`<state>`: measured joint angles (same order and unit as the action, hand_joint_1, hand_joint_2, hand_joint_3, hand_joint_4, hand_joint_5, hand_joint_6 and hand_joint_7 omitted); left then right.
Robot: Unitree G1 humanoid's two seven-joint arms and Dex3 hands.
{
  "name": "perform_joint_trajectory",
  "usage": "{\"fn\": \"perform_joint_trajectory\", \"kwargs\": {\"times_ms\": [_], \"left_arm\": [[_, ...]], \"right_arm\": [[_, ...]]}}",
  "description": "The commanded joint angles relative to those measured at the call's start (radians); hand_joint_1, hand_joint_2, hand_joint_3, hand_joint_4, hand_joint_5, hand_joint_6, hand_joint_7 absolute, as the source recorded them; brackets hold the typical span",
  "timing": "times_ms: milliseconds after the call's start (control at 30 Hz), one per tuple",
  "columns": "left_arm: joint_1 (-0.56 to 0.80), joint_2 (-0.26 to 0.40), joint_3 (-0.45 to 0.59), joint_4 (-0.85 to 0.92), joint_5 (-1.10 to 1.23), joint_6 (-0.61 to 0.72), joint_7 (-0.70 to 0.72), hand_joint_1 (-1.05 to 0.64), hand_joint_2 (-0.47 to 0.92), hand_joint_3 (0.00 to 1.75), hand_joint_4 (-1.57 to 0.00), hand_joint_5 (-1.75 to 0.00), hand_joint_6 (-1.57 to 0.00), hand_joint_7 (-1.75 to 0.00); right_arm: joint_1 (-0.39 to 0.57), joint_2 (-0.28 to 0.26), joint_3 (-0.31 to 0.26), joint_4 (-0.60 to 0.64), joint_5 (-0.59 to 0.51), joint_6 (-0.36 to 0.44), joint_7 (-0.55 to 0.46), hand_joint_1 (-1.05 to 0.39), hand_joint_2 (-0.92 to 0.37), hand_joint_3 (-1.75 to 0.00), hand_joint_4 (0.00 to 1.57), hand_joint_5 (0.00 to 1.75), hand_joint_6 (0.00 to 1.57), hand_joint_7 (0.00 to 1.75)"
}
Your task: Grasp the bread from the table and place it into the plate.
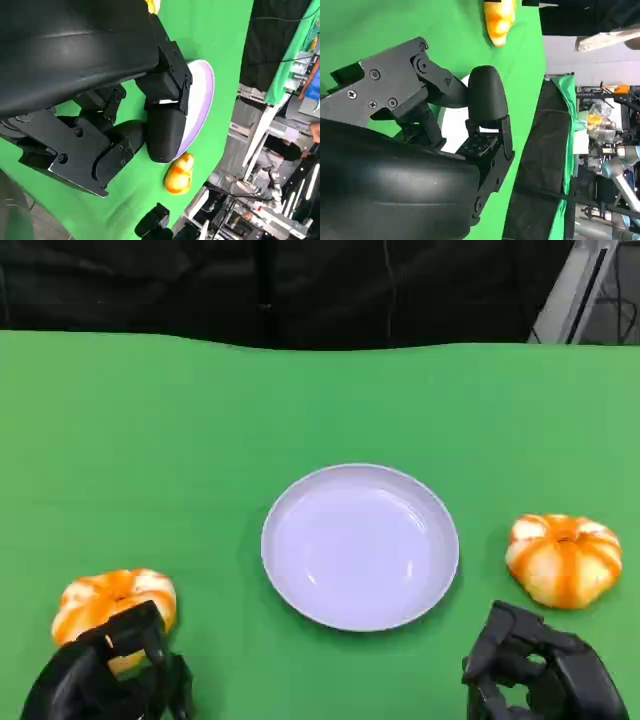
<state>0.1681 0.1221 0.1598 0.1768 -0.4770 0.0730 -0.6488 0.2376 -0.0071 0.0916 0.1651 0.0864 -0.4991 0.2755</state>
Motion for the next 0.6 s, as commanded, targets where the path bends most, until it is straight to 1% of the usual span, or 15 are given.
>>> {"fn": "perform_joint_trajectory", "kwargs": {"times_ms": [33,133,600], "left_arm": [[-0.007,0.013,0.008,0.003,0.001,-0.013,-0.01,-0.11,0.51,1.19,-0.88,-1.75,-0.79,-1.62],[-0.006,0.014,0.007,0.0,0.003,-0.01,-0.006,-0.12,0.53,1.15,-0.88,-1.75,-0.8,-1.61],[-0.003,0.014,0.007,-0.008,0.002,-0.003,-0.001,-0.11,0.54,1.15,-0.88,-1.75,-0.79,-1.6]], "right_arm": [[0.006,-0.012,-0.005,-0.015,-0.002,0.002,-0.006,-0.14,-0.67,-1.0,0.78,1.75,0.74,1.53],[0.006,-0.012,-0.005,-0.014,-0.005,-0.002,-0.008,-0.13,-0.67,-1.0,0.78,1.75,0.74,1.53],[0.009,-0.012,-0.004,-0.022,-0.001,0.009,-0.008,-0.14,-0.68,-0.99,0.78,1.75,0.74,1.53]]}}
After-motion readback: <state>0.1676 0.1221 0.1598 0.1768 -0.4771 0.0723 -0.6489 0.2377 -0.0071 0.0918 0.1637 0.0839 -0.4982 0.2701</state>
